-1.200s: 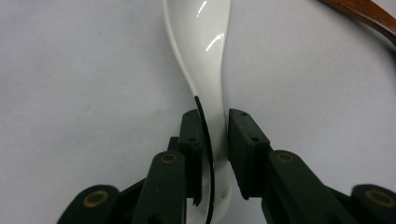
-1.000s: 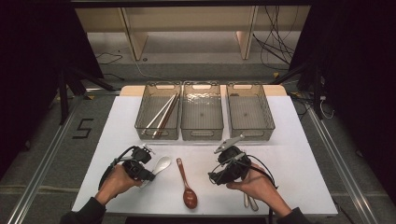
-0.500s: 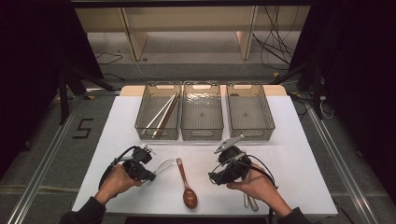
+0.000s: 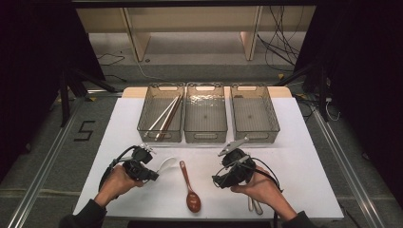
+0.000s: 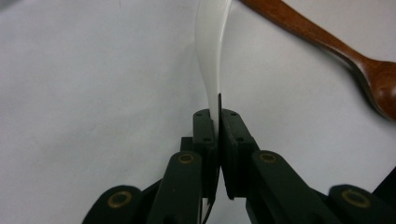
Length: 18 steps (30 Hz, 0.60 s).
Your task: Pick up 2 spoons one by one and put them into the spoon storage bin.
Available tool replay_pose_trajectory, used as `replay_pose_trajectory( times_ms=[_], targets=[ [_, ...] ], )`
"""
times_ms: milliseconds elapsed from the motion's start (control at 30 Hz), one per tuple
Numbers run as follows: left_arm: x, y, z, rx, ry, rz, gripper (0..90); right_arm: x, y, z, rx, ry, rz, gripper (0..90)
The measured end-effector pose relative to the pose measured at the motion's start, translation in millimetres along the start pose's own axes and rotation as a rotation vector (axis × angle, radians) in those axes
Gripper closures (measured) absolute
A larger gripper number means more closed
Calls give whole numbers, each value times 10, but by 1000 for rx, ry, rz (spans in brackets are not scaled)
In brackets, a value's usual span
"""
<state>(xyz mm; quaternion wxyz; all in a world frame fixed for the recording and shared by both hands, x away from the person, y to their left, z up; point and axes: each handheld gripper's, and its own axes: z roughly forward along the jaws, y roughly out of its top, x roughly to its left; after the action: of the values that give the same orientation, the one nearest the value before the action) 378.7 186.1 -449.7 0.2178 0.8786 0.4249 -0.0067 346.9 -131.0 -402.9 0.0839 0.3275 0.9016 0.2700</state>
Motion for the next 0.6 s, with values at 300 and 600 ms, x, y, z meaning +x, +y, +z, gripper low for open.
replay_pose_trajectory(
  times_ms=[300,600],
  targets=[
    [1,197,-205,-117,-5,6,849,-5,0,5,-2,-3,8,282],
    [32,544,-276,-196,-3,5,849,-16,-4,4,-4,-1,8,280]
  ],
)
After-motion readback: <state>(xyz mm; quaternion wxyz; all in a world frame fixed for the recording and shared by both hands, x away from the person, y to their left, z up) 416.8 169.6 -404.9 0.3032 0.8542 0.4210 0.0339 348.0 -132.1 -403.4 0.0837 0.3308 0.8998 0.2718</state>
